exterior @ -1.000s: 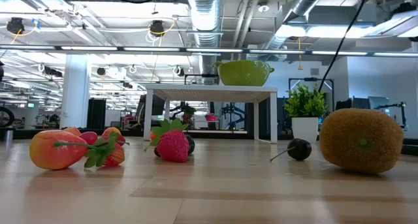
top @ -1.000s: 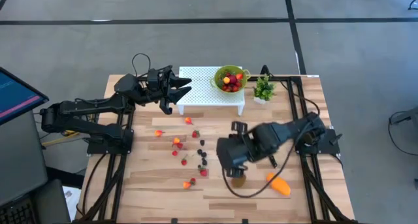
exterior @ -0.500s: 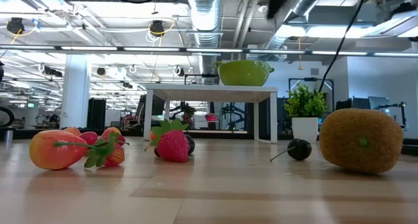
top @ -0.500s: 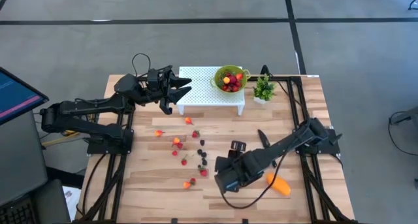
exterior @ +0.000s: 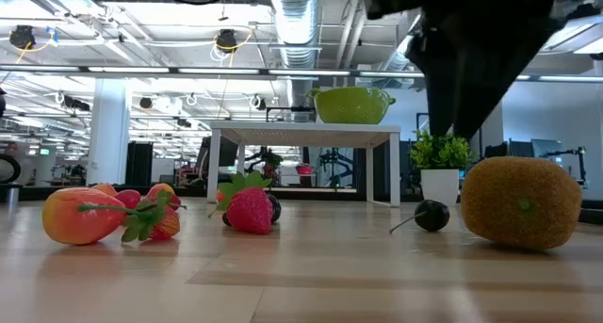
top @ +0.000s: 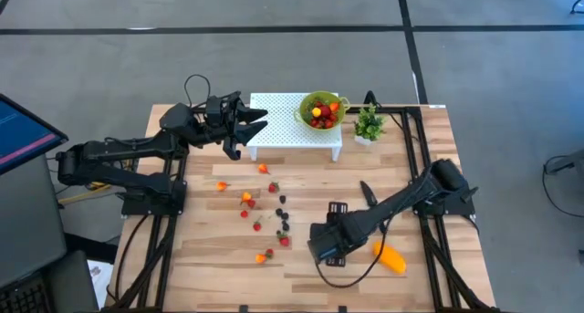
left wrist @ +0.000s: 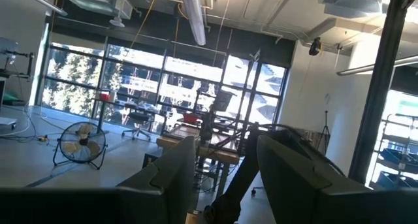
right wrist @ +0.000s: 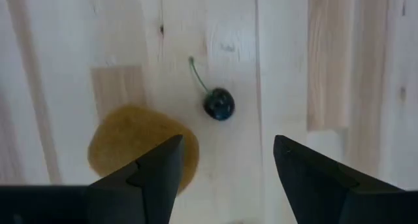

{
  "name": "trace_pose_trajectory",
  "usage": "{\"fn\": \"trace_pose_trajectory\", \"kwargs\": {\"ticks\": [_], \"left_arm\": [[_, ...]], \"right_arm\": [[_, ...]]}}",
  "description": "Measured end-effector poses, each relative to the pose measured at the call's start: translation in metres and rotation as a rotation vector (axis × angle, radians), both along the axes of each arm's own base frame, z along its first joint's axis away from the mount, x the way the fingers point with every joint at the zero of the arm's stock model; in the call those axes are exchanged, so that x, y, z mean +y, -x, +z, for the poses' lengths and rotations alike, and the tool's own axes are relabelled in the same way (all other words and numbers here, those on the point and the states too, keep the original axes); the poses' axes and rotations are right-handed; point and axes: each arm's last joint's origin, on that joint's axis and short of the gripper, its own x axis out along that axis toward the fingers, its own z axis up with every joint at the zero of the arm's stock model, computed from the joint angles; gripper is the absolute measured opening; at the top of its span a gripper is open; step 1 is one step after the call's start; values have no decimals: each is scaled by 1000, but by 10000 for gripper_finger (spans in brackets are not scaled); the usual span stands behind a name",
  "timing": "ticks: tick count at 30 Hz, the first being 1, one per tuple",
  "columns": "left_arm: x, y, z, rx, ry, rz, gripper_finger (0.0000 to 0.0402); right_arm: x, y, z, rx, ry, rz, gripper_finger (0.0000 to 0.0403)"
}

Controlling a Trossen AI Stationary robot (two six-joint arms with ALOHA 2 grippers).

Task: Pick & Place Fruit
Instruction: Put the black cherry into the green strainer bowl

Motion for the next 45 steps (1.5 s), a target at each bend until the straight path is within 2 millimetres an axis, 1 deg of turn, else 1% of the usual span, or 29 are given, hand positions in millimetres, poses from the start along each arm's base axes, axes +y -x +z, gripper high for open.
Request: {"fn": "trace_pose_trajectory", "kwargs": {"ticks": [3, 6, 10, 15, 20, 29, 37, 45], "left_arm": [[0, 0, 0, 1, 0, 0, 159], [0, 0, 0, 2, 0, 0, 159], [0, 0, 0, 2, 0, 0, 159], [0, 0, 0, 0, 0, 0, 159], [0, 0, 0, 0, 0, 0, 159], [0, 0, 0, 1, 0, 0, 159], [0, 0, 0, 1, 0, 0, 159], [0, 0, 0, 1, 0, 0, 159]], "right_arm": [[-13, 7, -5, -112, -72, -55, 233], [-24, 12, -6, -205, -193, -108, 233], [-32, 14, -10, -270, -241, -147, 232], [-30, 12, -33, -201, -213, -143, 232], [-25, 9, -53, -135, -227, -120, 232], [-26, 8, -55, -153, -192, -116, 232], [-30, 16, -72, -163, -209, -168, 232], [-31, 16, -76, -212, -195, -176, 232]]}}
